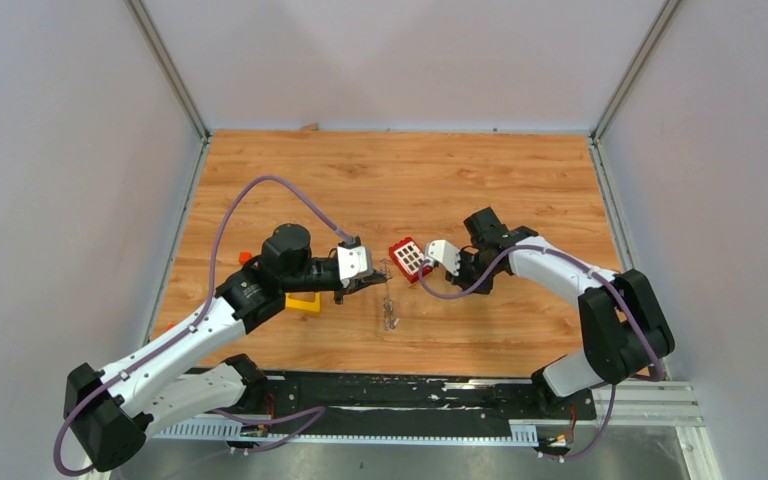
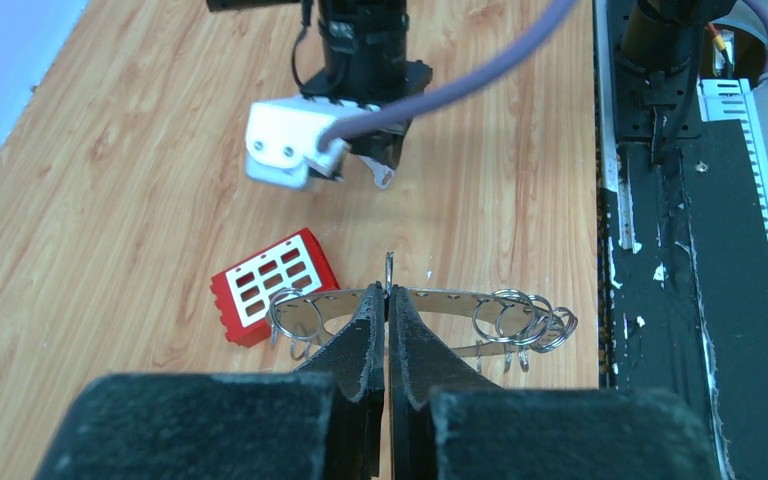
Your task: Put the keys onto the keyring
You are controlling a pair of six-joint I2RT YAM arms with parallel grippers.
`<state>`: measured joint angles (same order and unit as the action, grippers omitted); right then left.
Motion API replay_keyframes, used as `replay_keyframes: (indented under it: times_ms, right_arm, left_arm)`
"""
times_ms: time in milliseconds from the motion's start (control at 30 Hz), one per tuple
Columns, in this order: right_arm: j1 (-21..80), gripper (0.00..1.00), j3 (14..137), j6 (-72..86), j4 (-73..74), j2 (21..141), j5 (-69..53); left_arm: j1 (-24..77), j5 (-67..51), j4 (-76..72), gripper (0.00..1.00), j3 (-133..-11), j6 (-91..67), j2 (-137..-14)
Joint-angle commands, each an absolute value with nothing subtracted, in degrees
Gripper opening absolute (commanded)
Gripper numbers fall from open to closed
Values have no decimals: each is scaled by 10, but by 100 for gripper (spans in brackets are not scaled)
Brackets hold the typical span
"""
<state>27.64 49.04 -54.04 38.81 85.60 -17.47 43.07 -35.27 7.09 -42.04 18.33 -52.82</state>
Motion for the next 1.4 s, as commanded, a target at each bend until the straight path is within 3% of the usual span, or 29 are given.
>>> replay_keyframes:
  times_ms: [0, 500, 700, 1000, 1367]
  right_arm:
    - [245, 7, 538, -489, 421, 859, -217]
    - [223, 4, 472, -499, 398, 846, -180]
    - [221, 10, 442, -506, 390, 835, -164]
    - [217, 26, 433, -518, 399, 806, -177]
    - [187, 24, 461, -556, 451, 751, -247]
  left_arm:
    - [429, -358, 53, 0, -446, 184, -514]
    - [429, -360, 57, 0, -446, 186, -507]
    - [429, -363, 56, 0, -446, 187, -508]
    - [429, -365, 61, 0, -446, 192, -507]
    - [429, -367, 61, 0, -445, 194, -506]
